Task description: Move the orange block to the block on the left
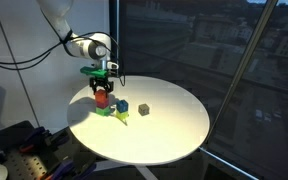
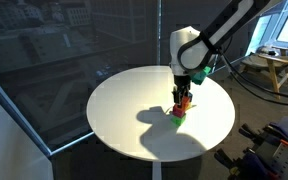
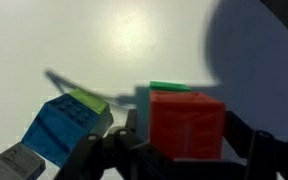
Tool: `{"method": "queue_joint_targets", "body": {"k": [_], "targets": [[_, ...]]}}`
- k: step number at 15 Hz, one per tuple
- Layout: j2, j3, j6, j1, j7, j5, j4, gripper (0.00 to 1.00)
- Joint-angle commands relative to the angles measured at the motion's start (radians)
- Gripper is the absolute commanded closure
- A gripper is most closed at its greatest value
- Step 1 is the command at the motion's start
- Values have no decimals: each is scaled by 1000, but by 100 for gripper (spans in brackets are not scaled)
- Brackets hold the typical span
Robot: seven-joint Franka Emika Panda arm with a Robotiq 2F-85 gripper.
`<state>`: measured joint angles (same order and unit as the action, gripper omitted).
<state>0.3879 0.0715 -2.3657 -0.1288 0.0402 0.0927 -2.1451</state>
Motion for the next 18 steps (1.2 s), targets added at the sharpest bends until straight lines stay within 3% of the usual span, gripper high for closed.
{"method": "queue_joint_targets", "body": {"k": [1, 18], "targets": [[-7, 10, 33, 7, 27, 7, 15, 0], [-178, 28, 229, 17, 49, -25, -5, 0]]}}
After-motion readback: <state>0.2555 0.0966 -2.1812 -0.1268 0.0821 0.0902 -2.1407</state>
